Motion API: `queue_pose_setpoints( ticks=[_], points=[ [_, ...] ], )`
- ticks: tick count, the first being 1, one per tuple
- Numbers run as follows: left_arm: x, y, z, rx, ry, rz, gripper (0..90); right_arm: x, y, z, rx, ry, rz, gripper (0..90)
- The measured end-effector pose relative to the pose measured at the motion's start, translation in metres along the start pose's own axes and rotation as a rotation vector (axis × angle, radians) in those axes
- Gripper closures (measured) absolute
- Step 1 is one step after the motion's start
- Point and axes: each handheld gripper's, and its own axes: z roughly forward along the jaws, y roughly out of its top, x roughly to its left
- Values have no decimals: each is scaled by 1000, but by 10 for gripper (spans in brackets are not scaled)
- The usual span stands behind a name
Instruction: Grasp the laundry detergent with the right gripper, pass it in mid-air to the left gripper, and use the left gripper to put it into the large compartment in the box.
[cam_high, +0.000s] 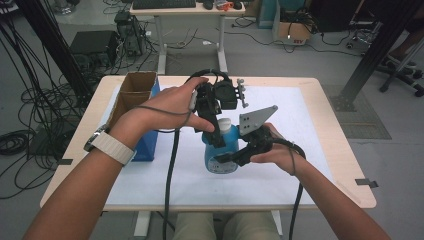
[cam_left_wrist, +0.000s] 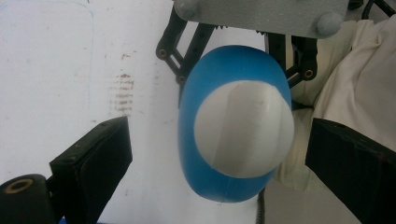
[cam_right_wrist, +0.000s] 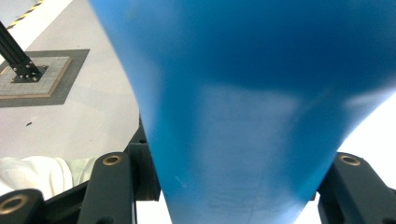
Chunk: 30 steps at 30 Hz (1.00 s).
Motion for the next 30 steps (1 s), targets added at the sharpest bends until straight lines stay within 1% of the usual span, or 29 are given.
queue_pose_setpoints(
  ticks=[8, 11, 13, 14, 19, 21, 30],
  points=[
    [0, -1, 0, 0, 1, -1, 75, 0, -1, -1, 2, 7, -2, 430],
    [-1, -1, -1, -4, 2, 1, 75, 0, -2, -1, 2, 3, 0, 430],
    [-1, 0, -1, 2, -1, -1, 75, 0, -2, -1, -2, 4, 1, 430],
    [-1, 0, -1, -4, 2, 2, 75, 0, -2, -1, -3, 0, 2, 430],
    [-1, 0, -1, 1, 6, 2, 75, -1, -2, -1, -1, 3, -4, 430],
    [-1, 0, -1, -1, 8, 4, 75, -1, -2, -1, -2, -2, -3, 430],
    [-1, -1, -2, 3, 9, -1, 75, -1, -1, -2, -5, -3, 0, 429]
  ],
)
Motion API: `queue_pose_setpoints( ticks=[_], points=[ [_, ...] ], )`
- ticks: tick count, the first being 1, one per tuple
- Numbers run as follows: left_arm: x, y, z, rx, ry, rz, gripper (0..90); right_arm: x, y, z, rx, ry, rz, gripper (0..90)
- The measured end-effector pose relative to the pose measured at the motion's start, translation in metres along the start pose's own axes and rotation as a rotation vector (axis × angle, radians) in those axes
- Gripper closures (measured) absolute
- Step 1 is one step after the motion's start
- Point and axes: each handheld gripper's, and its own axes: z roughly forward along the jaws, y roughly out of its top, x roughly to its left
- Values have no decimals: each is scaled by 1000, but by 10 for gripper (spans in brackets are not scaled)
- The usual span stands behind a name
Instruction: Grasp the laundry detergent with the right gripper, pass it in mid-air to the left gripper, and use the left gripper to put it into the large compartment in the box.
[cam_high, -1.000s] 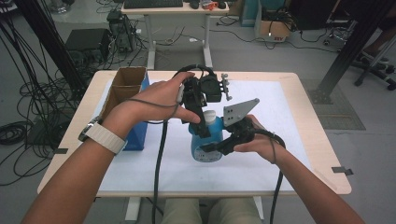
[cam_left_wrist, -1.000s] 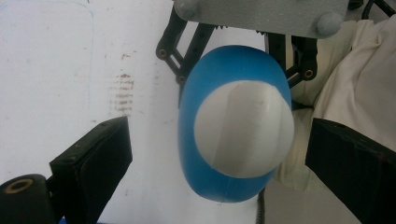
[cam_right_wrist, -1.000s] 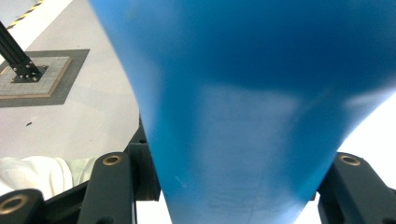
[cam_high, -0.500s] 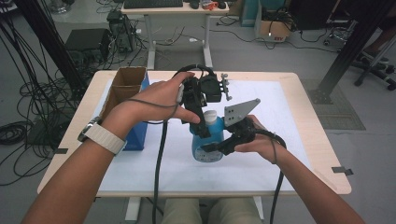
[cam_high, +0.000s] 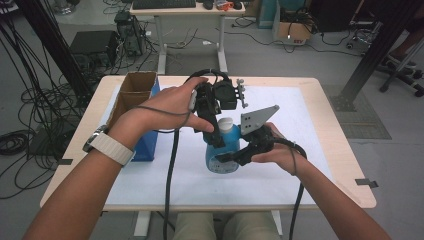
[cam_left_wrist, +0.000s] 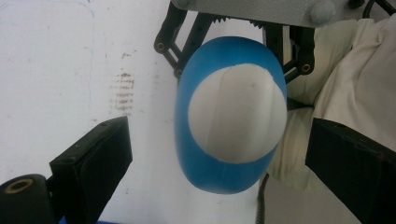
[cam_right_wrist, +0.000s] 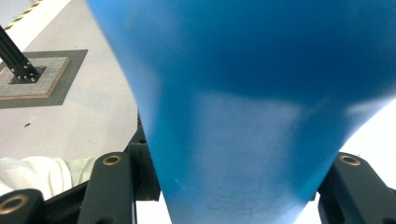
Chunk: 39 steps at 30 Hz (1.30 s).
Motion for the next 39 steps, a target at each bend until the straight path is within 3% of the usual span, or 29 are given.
queue_pose_setpoints(
  ticks=[39],
  points=[
    [2, 0, 1, 2, 3, -5, 76, -2, 0, 0, -7, -6, -2, 429]
  ],
)
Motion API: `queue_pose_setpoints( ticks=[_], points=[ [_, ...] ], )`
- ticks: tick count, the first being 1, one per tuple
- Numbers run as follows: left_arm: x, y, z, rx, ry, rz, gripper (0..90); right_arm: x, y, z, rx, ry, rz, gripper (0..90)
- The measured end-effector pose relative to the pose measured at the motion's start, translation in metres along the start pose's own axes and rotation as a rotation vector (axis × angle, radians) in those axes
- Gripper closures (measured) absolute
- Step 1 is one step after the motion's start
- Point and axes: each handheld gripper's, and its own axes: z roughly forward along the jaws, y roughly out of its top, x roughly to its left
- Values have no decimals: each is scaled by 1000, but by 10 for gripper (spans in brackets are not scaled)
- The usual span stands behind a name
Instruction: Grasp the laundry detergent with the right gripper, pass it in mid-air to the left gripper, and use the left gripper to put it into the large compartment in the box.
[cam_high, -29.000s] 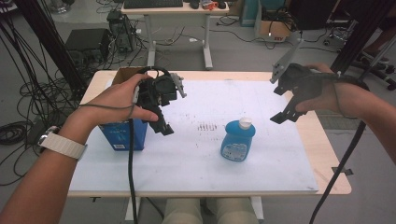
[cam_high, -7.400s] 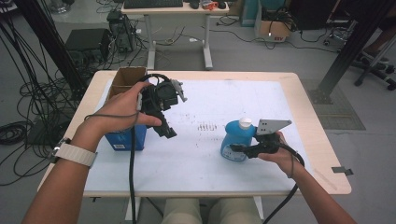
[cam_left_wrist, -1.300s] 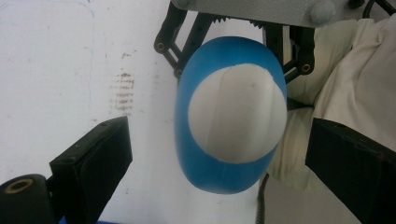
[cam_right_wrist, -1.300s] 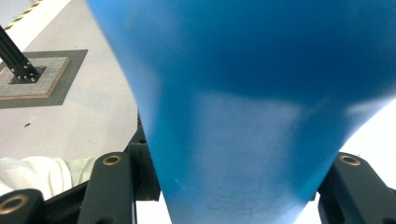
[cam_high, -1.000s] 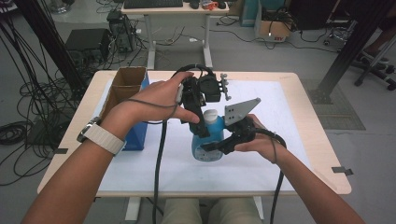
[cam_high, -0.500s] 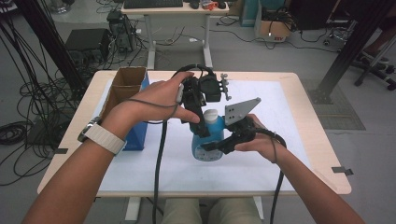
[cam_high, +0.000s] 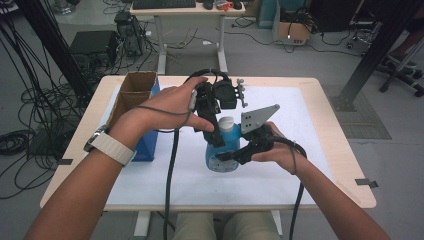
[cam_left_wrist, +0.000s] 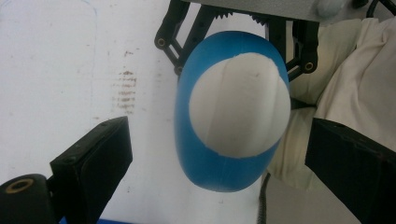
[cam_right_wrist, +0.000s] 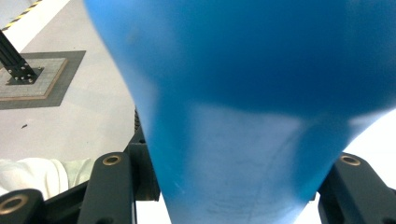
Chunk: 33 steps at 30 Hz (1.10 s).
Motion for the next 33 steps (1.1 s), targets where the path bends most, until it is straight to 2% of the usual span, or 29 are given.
queue_pose_setpoints(
  ticks=[33],
  points=[
    [1, -2, 1, -2, -1, -5, 76, -1, 0, 1, 3, 0, -2, 429]
  ],
)
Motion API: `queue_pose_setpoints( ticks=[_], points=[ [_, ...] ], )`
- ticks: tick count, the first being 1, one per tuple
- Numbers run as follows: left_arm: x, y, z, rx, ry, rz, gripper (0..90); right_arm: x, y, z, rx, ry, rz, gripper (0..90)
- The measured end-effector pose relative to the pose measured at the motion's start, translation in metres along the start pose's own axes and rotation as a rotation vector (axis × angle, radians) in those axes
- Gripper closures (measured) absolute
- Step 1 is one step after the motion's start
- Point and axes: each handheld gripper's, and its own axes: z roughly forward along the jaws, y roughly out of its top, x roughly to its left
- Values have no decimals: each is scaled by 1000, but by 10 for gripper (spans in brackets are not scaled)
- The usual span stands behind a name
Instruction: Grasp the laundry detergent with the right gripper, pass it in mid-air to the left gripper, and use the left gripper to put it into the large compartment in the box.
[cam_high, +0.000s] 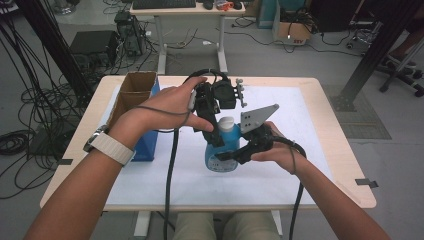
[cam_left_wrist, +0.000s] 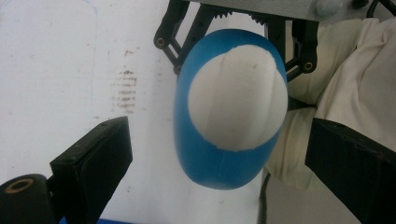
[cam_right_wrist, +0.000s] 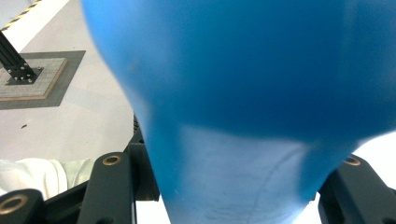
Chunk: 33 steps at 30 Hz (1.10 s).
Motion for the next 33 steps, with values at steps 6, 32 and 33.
queue_pose_setpoints(
  ticks=[6, 32, 33],
  points=[
    [0, 0, 0, 3, 2, 1, 76, 0, 0, 0, -1, 0, -2, 429],
    [0, 3, 2, 4, 5, 3, 76, 0, 1, 0, 1, -11, -10, 427],
    [0, 3, 2, 5, 5, 5, 76, 0, 1, 0, 0, -16, -17, 430]
  ],
)
